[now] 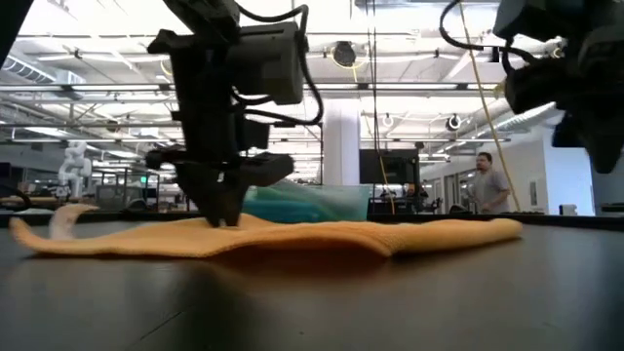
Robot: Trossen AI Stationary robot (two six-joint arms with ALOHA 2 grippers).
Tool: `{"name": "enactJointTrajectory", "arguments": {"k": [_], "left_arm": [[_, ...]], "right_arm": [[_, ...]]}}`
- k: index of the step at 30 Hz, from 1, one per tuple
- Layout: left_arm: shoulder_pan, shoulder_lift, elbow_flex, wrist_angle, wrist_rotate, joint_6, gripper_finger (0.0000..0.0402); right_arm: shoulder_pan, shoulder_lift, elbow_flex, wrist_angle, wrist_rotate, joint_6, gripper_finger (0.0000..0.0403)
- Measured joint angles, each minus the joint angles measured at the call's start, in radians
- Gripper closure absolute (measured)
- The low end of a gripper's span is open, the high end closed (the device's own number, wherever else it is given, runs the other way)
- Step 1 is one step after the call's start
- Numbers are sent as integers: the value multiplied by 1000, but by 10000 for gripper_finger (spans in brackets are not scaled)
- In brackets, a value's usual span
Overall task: Fold microfiber towels
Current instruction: Fold the orange microfiber towel
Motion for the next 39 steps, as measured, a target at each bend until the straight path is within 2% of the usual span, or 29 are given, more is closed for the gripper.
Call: {"name": "enactJointTrajectory", "arguments": {"k": [3, 5, 9, 12, 17, 19, 25, 31, 39], "left_arm": [[-7, -11, -1, -40, 1, -23, 284], [-6, -27, -1, -37, 4, -30, 284], [-6, -96, 23, -43, -2, -23, 284], [-1, -172, 43, -13, -64, -12, 284], [2, -189, 39, 5, -87, 2, 284], [0, -186, 43, 46, -86, 3, 284], [2, -127, 42, 173, -80, 23, 284], [2, -73, 43, 195, -28, 38, 284], [2, -74, 43, 193, -11, 52, 284]], "right_arm": [[21, 0, 0, -27, 5, 15, 403], [25, 0, -12, 21, 7, 15, 403], [25, 0, -101, 269, 7, 19, 403], [25, 1, -221, 485, 11, 52, 403], [19, 1, -374, 698, 178, 108, 403], [9, 1, -409, 751, 215, 120, 403], [4, 1, -452, 835, 324, 136, 403], [1, 24, -457, 887, 447, 92, 403], [1, 137, -456, 1018, 507, 48, 403]]}}
